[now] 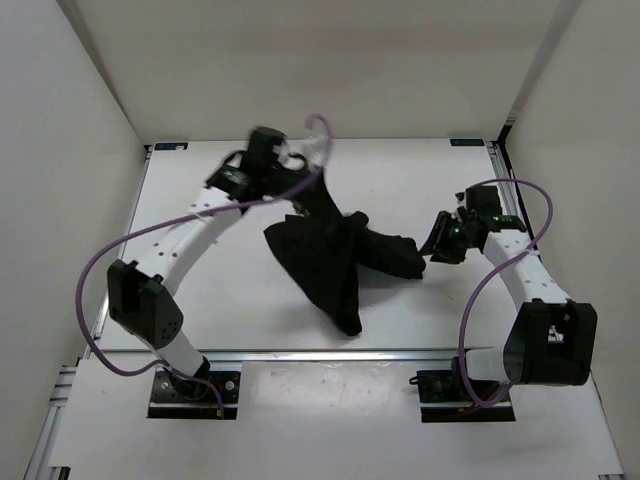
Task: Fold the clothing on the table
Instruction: Flatten the skirt out
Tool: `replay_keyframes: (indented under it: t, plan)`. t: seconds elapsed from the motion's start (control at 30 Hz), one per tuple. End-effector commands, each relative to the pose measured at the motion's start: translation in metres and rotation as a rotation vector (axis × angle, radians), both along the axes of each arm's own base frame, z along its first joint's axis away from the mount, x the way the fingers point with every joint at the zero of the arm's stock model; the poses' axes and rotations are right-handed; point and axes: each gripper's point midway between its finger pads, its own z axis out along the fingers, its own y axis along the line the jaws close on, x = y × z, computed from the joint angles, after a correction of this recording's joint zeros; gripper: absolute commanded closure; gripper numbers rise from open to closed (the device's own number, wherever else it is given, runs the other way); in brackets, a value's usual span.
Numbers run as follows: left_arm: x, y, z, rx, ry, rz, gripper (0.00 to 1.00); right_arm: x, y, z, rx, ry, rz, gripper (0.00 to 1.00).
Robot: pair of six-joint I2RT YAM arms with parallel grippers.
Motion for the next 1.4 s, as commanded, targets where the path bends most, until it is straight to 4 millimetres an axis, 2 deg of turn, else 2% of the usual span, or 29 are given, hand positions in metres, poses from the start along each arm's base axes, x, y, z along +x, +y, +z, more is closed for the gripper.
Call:
replay_keyframes:
  t: [0.0, 0.07, 0.1, 0.17, 0.2, 0.23, 0.27, 0.3, 0.33, 0.37, 0.47, 0.53, 0.67, 0.7, 0.77, 0.83, 1.03, 1.23, 1.27, 1.3, 1.33, 1.37]
  plan:
    - [0.062, 0.037, 0.074, -0.202, -0.032, 0.213, 1.00, -0.006, -0.005, -0.009, 0.008, 0.016, -0.051, 0.55]
    - [0.111, 0.061, 0.051, -0.155, 0.020, 0.424, 1.00, -0.008, 0.002, -0.011, 0.028, 0.020, -0.045, 0.55]
    - [0.141, 0.073, 0.018, -0.089, 0.064, 0.552, 1.00, -0.011, 0.005, -0.014, 0.030, 0.030, -0.036, 0.55]
    - [0.184, 0.112, -0.040, 0.013, 0.157, 0.785, 1.00, -0.011, 0.014, -0.013, 0.034, 0.026, -0.013, 0.55]
    - [0.185, 0.121, -0.075, 0.063, 0.224, 0.826, 1.00, -0.010, 0.016, -0.011, 0.037, 0.023, -0.012, 0.55]
    - [0.190, 0.140, -0.102, 0.109, 0.264, 0.894, 1.00, -0.010, 0.024, -0.010, 0.044, 0.019, 0.013, 0.55]
    - [0.185, 0.149, -0.128, 0.151, 0.297, 0.915, 1.00, -0.012, 0.026, -0.009, 0.051, 0.020, 0.022, 0.55]
    - [0.182, 0.158, -0.137, 0.176, 0.305, 0.941, 1.00, -0.010, 0.030, -0.009, 0.058, 0.012, 0.037, 0.54]
    - [0.172, 0.170, -0.163, 0.254, 0.325, 0.986, 1.00, -0.015, 0.034, -0.011, 0.069, 0.018, 0.053, 0.52]
    - [0.171, 0.183, -0.172, 0.326, 0.280, 1.045, 1.00, -0.013, 0.040, -0.008, 0.086, 0.003, 0.074, 0.50]
    - [0.143, 0.219, -0.217, 0.584, 0.265, 1.150, 1.00, -0.016, 0.056, -0.008, 0.139, -0.030, 0.139, 0.44]
    - [0.137, 0.237, -0.235, 0.683, 0.264, 1.171, 1.00, -0.016, 0.070, -0.004, 0.184, -0.057, 0.193, 0.38]
    - [0.135, 0.272, -0.255, 0.785, 0.301, 1.232, 1.00, -0.019, 0.094, 0.002, 0.208, -0.112, 0.305, 0.35]
    - [0.133, 0.278, -0.260, 0.793, 0.326, 1.235, 1.00, -0.019, 0.101, 0.006, 0.199, -0.140, 0.346, 0.33]
    - [0.133, 0.283, -0.266, 0.790, 0.353, 1.238, 1.00, -0.021, 0.107, 0.002, 0.170, -0.171, 0.397, 0.31]
    - [0.129, 0.281, -0.273, 0.793, 0.379, 1.222, 1.00, -0.020, 0.114, 0.004, 0.169, -0.217, 0.438, 0.30]
    - [0.149, 0.273, -0.257, 0.793, 0.314, 1.192, 1.00, -0.020, 0.129, 0.016, 0.180, -0.311, 0.558, 0.29]
    - [0.167, 0.262, -0.253, 0.762, 0.327, 1.177, 1.00, -0.053, 0.158, 0.005, 0.081, -0.422, 0.792, 0.24]
    - [0.169, 0.260, -0.253, 0.762, 0.333, 1.173, 1.00, -0.049, 0.156, 0.003, 0.044, -0.450, 0.799, 0.24]
    - [0.174, 0.260, -0.254, 0.761, 0.328, 1.174, 1.00, -0.056, 0.160, 0.002, 0.025, -0.477, 0.845, 0.23]
    - [0.172, 0.259, -0.258, 0.767, 0.340, 1.165, 1.00, -0.058, 0.161, 0.002, -0.001, -0.495, 0.854, 0.23]
    - [0.178, 0.257, -0.256, 0.759, 0.339, 1.167, 1.00, -0.055, 0.161, 0.002, -0.021, -0.520, 0.857, 0.23]
